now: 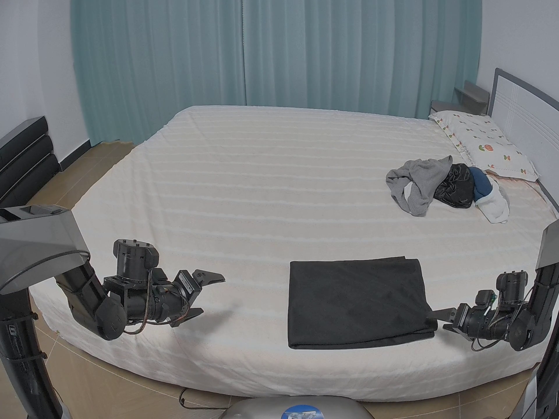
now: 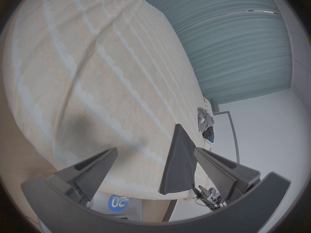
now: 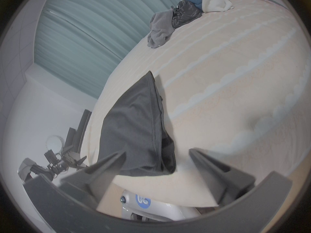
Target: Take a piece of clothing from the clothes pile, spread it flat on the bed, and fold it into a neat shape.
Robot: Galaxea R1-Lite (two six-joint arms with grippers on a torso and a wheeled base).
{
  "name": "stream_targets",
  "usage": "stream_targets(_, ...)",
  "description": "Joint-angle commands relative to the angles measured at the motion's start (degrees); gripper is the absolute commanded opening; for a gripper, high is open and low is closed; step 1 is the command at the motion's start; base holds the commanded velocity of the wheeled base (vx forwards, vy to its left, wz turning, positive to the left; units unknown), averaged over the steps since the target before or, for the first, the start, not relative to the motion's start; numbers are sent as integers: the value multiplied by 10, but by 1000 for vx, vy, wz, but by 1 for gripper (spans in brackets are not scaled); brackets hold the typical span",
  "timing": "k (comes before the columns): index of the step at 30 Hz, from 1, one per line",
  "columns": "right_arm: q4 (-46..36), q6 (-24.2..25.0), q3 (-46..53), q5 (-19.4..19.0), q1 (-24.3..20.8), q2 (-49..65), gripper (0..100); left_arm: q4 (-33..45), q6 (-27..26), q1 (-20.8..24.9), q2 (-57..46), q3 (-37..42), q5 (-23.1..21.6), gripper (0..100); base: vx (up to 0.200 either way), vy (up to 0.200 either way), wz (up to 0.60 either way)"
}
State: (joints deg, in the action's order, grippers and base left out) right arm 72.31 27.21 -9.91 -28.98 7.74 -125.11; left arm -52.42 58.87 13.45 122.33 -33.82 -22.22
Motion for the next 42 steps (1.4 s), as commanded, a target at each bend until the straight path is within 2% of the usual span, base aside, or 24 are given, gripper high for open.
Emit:
stream_targets(1,1,19,-19,-1,10,0,100,-1,0,0,1,-1,0,100,0,0,0)
stream_targets(2,1,19,-19,-1,10,0,100,-1,0,0,1,-1,0,100,0,0,0)
stream_targets(3,1,48,-31,-1,13,0,100,-1,1,1,1,-4,0,100,0,0,0)
stream_targets(8,24,114,-47,-1,12,-2,100,1,3,7,0,-9,0,100,0,-200,0)
stream_targets(20,81,181,-68,0,9,-46,100,2,4,17,0,-14,0,100,0,-200,0)
stream_targets(26,123,237,-69,1,6,-52,100,-2,3,17,2,-14,1,100,0,-200,0)
stream_targets(29,128,246,-69,1,3,-56,100,-4,1,17,5,-14,10,100,0,-67,0)
stream_targets(32,131,253,-71,1,-1,-69,100,-1,0,23,12,-32,51,100,0,0,0)
stream_targets(42,166,258,-65,4,-8,-92,100,3,-16,36,53,-99,59,100,0,0,0)
